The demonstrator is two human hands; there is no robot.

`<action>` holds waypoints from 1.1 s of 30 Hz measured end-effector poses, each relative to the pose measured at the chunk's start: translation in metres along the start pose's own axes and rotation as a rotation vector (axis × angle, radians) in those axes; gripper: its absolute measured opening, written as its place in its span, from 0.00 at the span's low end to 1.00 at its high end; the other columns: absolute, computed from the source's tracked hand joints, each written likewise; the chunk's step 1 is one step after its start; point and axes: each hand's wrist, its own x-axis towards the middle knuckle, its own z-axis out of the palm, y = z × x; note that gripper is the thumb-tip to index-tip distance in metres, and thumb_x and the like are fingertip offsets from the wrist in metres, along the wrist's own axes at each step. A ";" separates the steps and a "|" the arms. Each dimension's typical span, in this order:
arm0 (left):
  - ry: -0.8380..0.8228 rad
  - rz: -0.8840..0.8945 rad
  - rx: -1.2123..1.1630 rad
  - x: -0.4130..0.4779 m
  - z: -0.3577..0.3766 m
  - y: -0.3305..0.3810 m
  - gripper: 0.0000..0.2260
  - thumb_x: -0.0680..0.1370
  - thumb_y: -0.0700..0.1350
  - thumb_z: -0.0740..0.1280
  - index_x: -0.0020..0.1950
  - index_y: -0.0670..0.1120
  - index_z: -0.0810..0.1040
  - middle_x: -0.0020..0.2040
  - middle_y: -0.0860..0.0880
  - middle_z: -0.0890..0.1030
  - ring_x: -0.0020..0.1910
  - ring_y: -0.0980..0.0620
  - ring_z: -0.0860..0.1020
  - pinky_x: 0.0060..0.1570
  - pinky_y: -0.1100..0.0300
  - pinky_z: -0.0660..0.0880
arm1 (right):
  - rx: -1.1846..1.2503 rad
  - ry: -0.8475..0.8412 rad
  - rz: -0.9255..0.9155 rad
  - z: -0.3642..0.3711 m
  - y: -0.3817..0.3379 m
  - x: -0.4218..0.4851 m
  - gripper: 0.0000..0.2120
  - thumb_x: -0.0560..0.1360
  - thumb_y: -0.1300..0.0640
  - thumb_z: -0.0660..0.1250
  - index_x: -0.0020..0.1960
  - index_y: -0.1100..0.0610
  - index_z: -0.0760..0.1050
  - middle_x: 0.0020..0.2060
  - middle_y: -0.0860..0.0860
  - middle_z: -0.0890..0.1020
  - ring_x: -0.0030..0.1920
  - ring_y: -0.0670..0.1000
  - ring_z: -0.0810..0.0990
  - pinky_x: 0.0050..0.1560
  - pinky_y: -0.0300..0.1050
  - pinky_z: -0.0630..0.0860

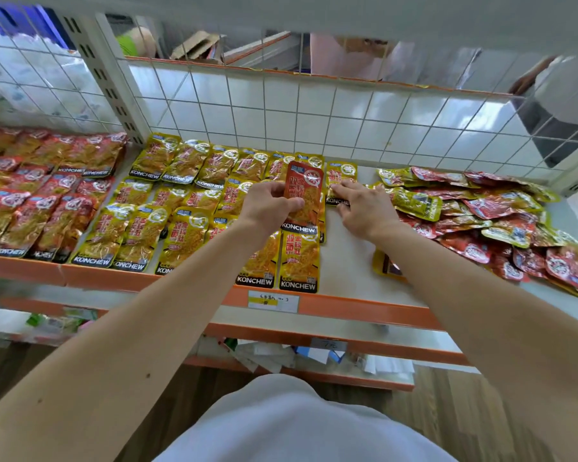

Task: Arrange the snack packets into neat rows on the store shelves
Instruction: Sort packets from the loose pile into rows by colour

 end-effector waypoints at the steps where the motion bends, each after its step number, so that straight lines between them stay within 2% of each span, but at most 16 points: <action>1: 0.005 -0.006 -0.006 0.002 0.001 0.002 0.05 0.75 0.39 0.74 0.45 0.48 0.82 0.45 0.48 0.85 0.48 0.47 0.84 0.57 0.49 0.80 | -0.003 -0.002 0.001 0.000 0.001 0.001 0.24 0.83 0.52 0.57 0.79 0.48 0.61 0.79 0.50 0.61 0.78 0.52 0.61 0.75 0.58 0.54; 5: 0.024 -0.023 0.017 0.008 0.001 0.004 0.02 0.76 0.40 0.74 0.46 0.47 0.83 0.47 0.47 0.86 0.50 0.47 0.84 0.58 0.51 0.79 | 0.001 -0.015 -0.013 0.003 0.005 0.006 0.25 0.83 0.52 0.57 0.79 0.47 0.61 0.79 0.49 0.61 0.78 0.52 0.61 0.77 0.58 0.55; 10: 0.031 -0.035 0.038 0.007 0.000 0.001 0.02 0.76 0.40 0.73 0.46 0.46 0.83 0.47 0.46 0.85 0.50 0.46 0.84 0.59 0.48 0.79 | 0.032 -0.001 -0.017 0.002 0.005 0.001 0.25 0.83 0.53 0.57 0.79 0.47 0.60 0.79 0.50 0.60 0.78 0.53 0.60 0.77 0.59 0.53; 14: 0.046 -0.035 0.035 0.006 -0.003 0.000 0.03 0.75 0.41 0.74 0.46 0.48 0.83 0.48 0.47 0.85 0.51 0.45 0.84 0.59 0.46 0.79 | 0.206 0.127 0.001 -0.004 0.000 -0.019 0.26 0.81 0.52 0.60 0.78 0.51 0.62 0.78 0.53 0.62 0.77 0.55 0.61 0.78 0.59 0.52; 16: 0.056 -0.037 0.022 0.003 -0.004 0.000 0.03 0.75 0.41 0.74 0.48 0.47 0.83 0.49 0.46 0.85 0.52 0.46 0.83 0.58 0.48 0.79 | 0.229 0.176 -0.030 -0.007 -0.003 -0.032 0.26 0.81 0.50 0.61 0.78 0.51 0.62 0.78 0.54 0.62 0.78 0.56 0.61 0.77 0.60 0.54; 19: 0.062 -0.028 -0.011 -0.004 -0.002 0.002 0.07 0.77 0.40 0.72 0.55 0.44 0.83 0.51 0.46 0.85 0.52 0.48 0.83 0.48 0.60 0.79 | 0.251 0.206 -0.055 -0.014 -0.009 -0.050 0.28 0.81 0.44 0.60 0.79 0.50 0.60 0.80 0.52 0.58 0.79 0.57 0.56 0.77 0.61 0.52; 21: 0.074 -0.019 -0.033 -0.012 -0.001 0.001 0.05 0.77 0.39 0.71 0.52 0.46 0.83 0.49 0.48 0.85 0.50 0.49 0.83 0.47 0.60 0.78 | 0.257 0.231 -0.079 -0.021 -0.014 -0.061 0.29 0.81 0.43 0.60 0.79 0.50 0.60 0.80 0.52 0.57 0.80 0.56 0.54 0.78 0.61 0.50; 24: 0.127 -0.019 -0.057 -0.026 -0.003 -0.002 0.04 0.77 0.40 0.72 0.50 0.47 0.82 0.50 0.47 0.85 0.50 0.48 0.84 0.52 0.55 0.80 | 0.277 0.270 -0.122 -0.029 -0.023 -0.074 0.30 0.80 0.41 0.60 0.79 0.50 0.60 0.80 0.52 0.57 0.80 0.56 0.52 0.77 0.62 0.48; 33: 0.379 -0.003 -0.058 -0.103 -0.055 -0.010 0.09 0.77 0.41 0.72 0.56 0.45 0.82 0.50 0.49 0.85 0.49 0.51 0.84 0.50 0.58 0.81 | 0.382 0.208 -0.345 -0.030 -0.100 -0.091 0.32 0.77 0.38 0.57 0.79 0.47 0.60 0.81 0.48 0.54 0.81 0.53 0.48 0.76 0.63 0.47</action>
